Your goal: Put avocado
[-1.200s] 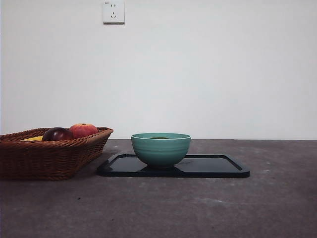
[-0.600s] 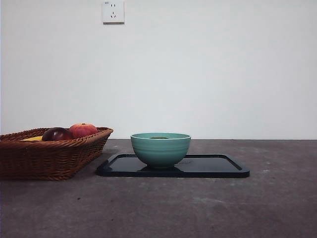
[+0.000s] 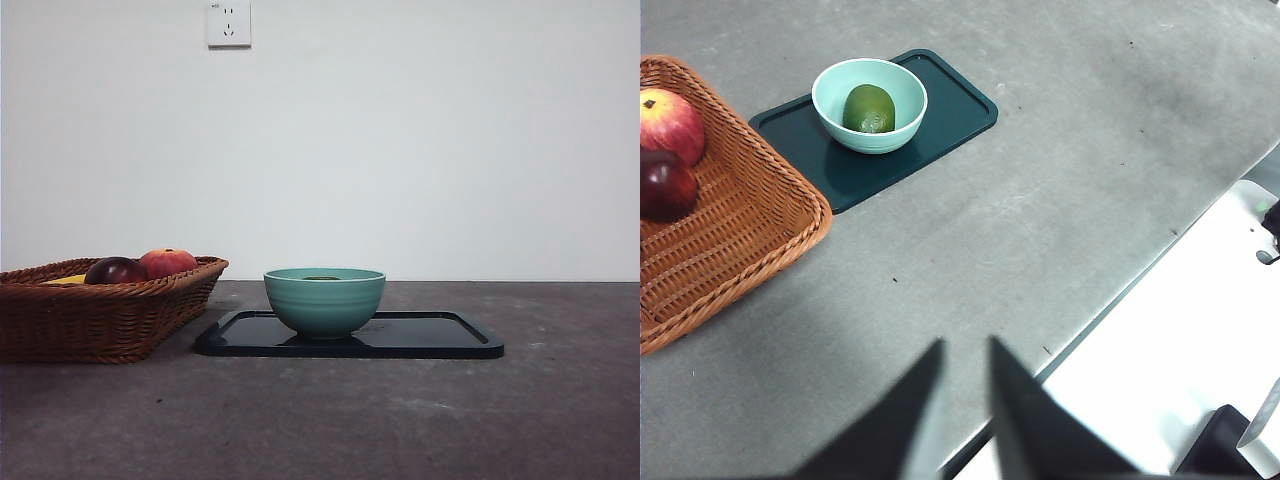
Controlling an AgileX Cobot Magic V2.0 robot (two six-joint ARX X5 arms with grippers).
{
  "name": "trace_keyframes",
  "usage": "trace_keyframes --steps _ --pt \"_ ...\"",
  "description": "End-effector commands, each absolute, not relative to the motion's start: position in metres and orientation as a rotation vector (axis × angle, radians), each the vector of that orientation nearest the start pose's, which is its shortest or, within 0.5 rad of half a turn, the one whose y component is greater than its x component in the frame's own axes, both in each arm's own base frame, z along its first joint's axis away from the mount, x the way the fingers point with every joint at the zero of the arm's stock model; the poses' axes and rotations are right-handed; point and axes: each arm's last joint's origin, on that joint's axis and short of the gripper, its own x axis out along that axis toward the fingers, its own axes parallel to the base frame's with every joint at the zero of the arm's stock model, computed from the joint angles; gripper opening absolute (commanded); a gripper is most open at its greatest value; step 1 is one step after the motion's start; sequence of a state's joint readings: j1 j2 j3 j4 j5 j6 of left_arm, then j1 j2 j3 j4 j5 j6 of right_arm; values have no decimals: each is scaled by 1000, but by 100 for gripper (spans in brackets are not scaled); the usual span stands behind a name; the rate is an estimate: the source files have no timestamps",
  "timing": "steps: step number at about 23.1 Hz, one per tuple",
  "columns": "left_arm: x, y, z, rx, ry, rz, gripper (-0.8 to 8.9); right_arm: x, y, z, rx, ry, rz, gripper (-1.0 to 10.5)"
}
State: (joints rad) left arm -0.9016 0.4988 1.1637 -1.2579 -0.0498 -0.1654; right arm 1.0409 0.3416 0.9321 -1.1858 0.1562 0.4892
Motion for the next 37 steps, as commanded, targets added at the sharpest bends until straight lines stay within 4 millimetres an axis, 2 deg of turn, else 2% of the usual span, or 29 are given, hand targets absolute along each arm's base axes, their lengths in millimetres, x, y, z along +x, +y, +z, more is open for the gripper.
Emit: trace_keyframes --steps 1,10,12,17,19,22,25,28,33,37 --pt "16 -18 378 133 579 -790 19 15 17 326 113 690 718 17" --pt "16 -18 378 131 578 -786 19 15 16 326 113 690 718 17" --pt "17 -17 378 107 583 -728 19 15 16 326 113 690 718 17" --pt "21 -9 378 -14 579 -362 19 15 16 326 113 690 718 17" --pt "23 -6 379 11 551 -233 19 15 16 326 113 690 718 17" --pt "42 -4 374 35 413 -88 19 15 16 326 113 690 718 17" --pt "70 -4 345 27 255 -44 19 15 16 326 113 690 718 17" --pt "86 -5 295 16 182 -43 19 15 16 326 113 690 718 17" --pt "88 -5 243 19 236 -43 19 15 16 326 113 690 718 17" --pt "89 -5 210 4 242 -41 19 15 16 326 113 690 718 17"
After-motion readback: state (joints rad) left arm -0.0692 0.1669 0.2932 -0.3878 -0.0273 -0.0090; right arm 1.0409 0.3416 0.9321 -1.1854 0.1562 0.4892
